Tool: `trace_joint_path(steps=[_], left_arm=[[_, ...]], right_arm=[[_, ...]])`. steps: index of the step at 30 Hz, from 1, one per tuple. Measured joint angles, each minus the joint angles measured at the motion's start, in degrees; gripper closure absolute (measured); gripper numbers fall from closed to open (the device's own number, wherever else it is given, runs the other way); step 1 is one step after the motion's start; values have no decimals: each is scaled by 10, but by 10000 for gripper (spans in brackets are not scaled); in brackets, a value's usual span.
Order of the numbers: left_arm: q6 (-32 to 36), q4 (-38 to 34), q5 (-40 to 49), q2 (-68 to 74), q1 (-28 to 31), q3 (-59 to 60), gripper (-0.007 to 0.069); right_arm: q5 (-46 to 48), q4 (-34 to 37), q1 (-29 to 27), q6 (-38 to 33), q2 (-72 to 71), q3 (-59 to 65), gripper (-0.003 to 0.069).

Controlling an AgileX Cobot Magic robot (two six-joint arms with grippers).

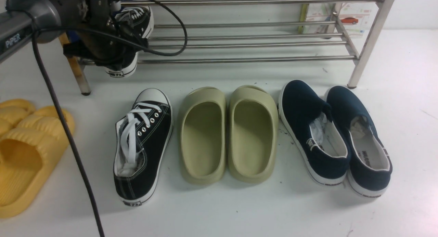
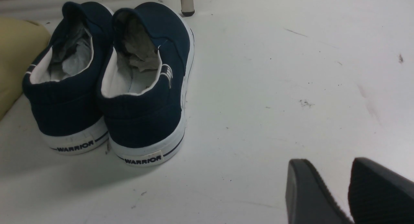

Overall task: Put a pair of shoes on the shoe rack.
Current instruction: Use the left arm to put a shoe into the shoe rack, then use the left arm to grab the shoe closest to it

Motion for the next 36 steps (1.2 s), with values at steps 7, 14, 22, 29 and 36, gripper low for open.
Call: trace_joint_path(steps=[7,14,22,29,36], left_arm=[[2,4,50,-43,-1,-3,627],[13,4,121,-146,-10,25,621],[14,4,119,-331,-10,183,617],[14,-28,63,-447,-10,327,617],[14,-44,37,-505,-10,355,611]], right_arm=[[0,0,0,1,0,0,419],[0,0,0,1,0,0,419],[0,0,0,1,0,0,419],[0,0,0,1,0,0,419],[0,0,0,1,0,0,419]])
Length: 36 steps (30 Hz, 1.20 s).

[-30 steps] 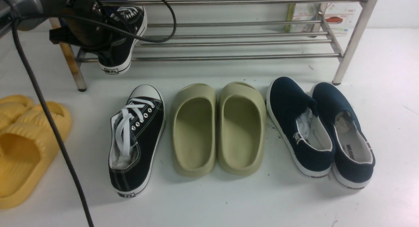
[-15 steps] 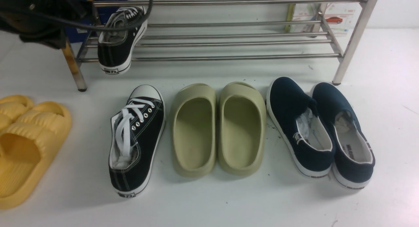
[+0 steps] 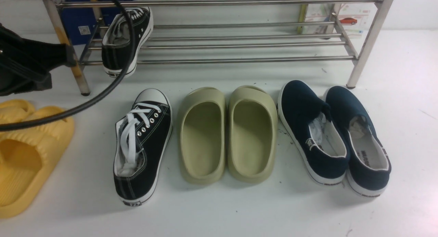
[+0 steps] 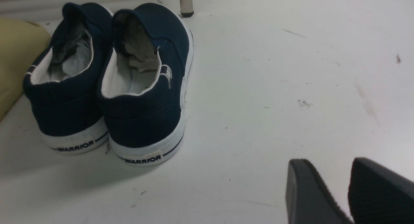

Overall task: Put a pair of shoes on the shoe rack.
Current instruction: Use the left arm to grab the shoe closest to it

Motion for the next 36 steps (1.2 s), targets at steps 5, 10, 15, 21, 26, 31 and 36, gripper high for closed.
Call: trace_joint_path(steps=[5,10,15,21,26,31,36], left_arm=[[0,-2,-1,-18,0,0,604],[0,-4,3,-20,0,0,599],[0,-4,18,-22,0,2,596],[0,-4,37,-52,0,28,591],[13,-15,98,-68,0,58,587],[54,-40,130,-50,0,83,585],[66,-60,124,18,-4,84,574]], right_arm=[[0,0,0,0,0,0,419],[0,0,0,0,0,0,419],[0,0,0,0,0,0,419],[0,0,0,0,0,0,419],[0,0,0,0,0,0,419],[0,0,0,0,0,0,419],[0,0,0,0,0,0,419]])
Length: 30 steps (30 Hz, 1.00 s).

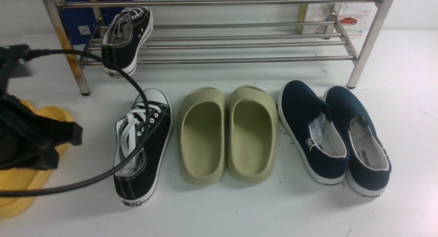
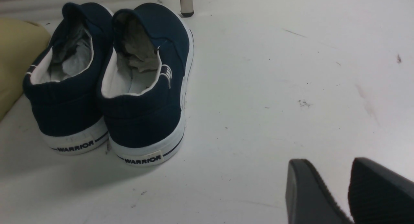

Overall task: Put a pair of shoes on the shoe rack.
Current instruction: Use the left arm to grab the shoe closest to it

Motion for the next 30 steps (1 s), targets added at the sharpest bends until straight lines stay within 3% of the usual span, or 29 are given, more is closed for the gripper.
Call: trace_joint_path(steps=[5,9,10,12,17,22,23,26,29,30], left_arm=[[8,-6,-36,84,-27,0,519],[3,-10,-99,169,-45,0,361],[1,-10,-105,172,-45,0,353],[-29,10,-130,213,-45,-6,258],[-83,58,-156,269,-45,-30,204],[-84,61,-153,313,-45,-42,281],[-76,54,-149,325,-45,-42,360],[-64,42,-150,334,-45,-43,466],[-53,38,-153,333,-45,-43,638],[-52,40,-153,331,-45,-43,638]], right_arm=[[0,0,0,0,0,0,419],[0,0,0,0,0,0,419],[0,0,0,0,0,0,419],[0,0,0,0,0,0,419],[0,0,0,0,0,0,419],[0,0,0,0,0,0,419],[0,0,0,0,0,0,419],[0,0,0,0,0,0,419],[0,0,0,0,0,0,419],[0,0,0,0,0,0,419]])
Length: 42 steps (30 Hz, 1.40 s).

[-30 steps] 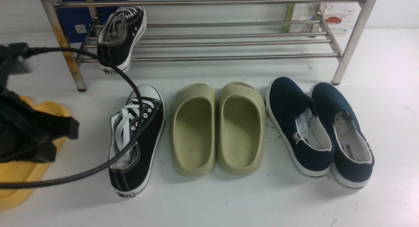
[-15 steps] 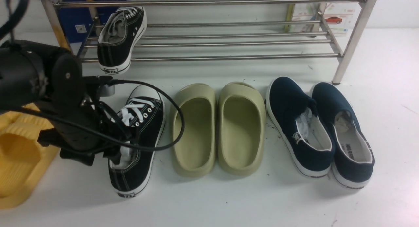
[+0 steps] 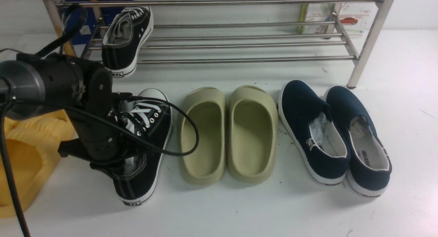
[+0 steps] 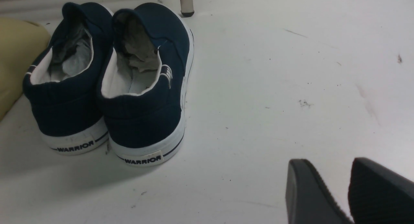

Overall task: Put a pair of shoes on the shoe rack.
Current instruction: Use the left arm to grab the shoe closest to it, then use the left arm to put a shoe into the shoe rack

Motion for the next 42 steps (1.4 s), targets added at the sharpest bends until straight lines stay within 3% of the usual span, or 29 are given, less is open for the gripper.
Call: trace_joint_path(steps=[12,17,24,33,42], left_arm=[[19,-18,92,-168,0,-43,638],[38,-27,148,-179,0,-96,638],[40,-29,143,-179,0,-166,638],[28,-38,137,-122,0,-245,638],[-65,-7,162,17,0,-349,638]], right_arm=[[0,0,0,0,0,0,419],[0,0,0,0,0,0,419],[0,0,0,0,0,0,419],[0,0,0,0,0,0,419],[0,0,0,0,0,0,419]])
